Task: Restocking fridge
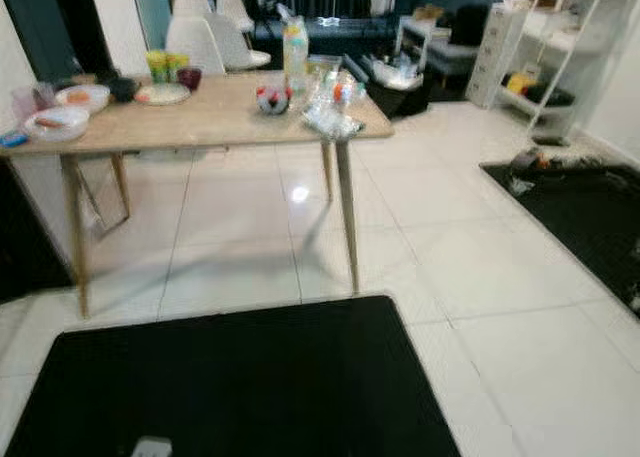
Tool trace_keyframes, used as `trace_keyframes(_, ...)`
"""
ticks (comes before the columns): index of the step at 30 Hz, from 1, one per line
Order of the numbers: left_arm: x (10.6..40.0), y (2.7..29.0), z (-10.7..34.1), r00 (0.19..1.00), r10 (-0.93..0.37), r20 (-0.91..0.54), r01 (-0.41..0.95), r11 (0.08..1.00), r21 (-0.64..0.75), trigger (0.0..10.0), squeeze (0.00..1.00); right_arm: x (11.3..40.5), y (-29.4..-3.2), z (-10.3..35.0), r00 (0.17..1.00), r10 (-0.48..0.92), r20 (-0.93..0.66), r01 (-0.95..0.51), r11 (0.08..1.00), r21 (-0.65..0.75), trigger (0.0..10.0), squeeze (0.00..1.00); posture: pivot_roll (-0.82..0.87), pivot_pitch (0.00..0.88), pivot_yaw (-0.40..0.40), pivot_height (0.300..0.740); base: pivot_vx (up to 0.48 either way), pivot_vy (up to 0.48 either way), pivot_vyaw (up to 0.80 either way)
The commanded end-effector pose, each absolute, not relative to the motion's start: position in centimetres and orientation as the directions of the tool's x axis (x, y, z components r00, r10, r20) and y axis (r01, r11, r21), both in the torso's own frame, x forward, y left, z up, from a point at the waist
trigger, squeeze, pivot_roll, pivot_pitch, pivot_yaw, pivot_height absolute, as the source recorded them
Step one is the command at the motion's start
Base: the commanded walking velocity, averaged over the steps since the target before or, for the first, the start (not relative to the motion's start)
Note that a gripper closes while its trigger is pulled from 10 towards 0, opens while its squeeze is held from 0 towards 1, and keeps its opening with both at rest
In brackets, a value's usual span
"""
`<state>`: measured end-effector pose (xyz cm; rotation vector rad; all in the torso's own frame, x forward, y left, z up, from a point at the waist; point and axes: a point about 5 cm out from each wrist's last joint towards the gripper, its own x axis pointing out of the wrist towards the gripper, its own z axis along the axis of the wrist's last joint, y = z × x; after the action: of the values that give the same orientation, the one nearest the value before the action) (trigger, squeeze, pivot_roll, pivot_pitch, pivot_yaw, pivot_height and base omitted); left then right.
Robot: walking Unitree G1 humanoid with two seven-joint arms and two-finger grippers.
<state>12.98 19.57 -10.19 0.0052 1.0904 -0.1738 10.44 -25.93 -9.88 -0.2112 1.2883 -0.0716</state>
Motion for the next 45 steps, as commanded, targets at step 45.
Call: trace_keyframes(45, 13.0, 18.8, -10.3, 0.435, -0.160, -0.886, 0.161, 0.982, -0.098, 10.0, 0.00, 11.2, -26.3, -9.6, 0.286, -0.171, -0.943, -0.035, 0.981, -0.189, 10.0, 0.00, 0.00, 0.000, -0.023, 0.740, 0.365, 0.000, 0.00)
